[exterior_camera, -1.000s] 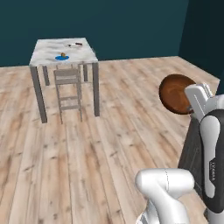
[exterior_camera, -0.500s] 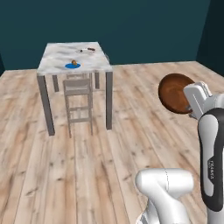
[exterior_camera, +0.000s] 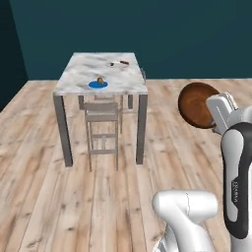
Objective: Take the smaller bowl and place it next to the appetizer plate on the dining counter , and place the larger bowl next to the plate with cooked food.
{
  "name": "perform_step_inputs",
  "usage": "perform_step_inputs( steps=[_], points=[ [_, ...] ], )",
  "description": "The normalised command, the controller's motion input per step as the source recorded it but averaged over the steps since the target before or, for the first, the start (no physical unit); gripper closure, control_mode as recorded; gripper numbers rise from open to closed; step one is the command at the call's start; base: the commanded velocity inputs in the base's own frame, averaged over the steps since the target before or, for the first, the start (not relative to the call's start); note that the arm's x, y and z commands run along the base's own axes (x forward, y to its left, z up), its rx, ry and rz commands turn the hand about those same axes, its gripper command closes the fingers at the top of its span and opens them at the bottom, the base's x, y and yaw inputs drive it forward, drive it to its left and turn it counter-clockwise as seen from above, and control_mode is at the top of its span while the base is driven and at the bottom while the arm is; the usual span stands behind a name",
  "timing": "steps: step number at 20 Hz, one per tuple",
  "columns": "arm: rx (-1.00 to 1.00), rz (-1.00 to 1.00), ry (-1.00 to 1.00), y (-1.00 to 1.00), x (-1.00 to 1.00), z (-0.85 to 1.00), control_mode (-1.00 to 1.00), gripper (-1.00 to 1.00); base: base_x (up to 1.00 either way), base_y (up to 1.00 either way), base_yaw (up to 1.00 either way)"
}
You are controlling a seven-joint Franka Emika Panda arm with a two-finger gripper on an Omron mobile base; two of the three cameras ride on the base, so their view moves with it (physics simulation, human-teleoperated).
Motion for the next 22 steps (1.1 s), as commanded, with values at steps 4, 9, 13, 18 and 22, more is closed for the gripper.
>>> perform_step_inputs(
  steps=[4, 9, 13, 18, 22],
  points=[
    [0.0, 0.0, 0.0, 0.0, 0.0, 0.0, 1.0, 1.0, 1.0, -0.99, 0.36],
    [0.0, 0.0, 0.0, 0.0, 0.0, 0.0, 1.0, 1.0, 1.0, -0.8, 0.31],
    [0.0, 0.0, 0.0, 0.0, 0.0, 0.0, 1.0, 1.0, 0.99, -0.03, 0.09],
    [0.0, 0.0, 0.0, 0.0, 0.0, 0.0, 1.0, 1.0, 0.77, 0.48, -0.05],
    [0.0, 0.0, 0.0, 0.0, 0.0, 0.0, 1.0, 1.0, 0.14, 1.0, -0.25]
  ],
)
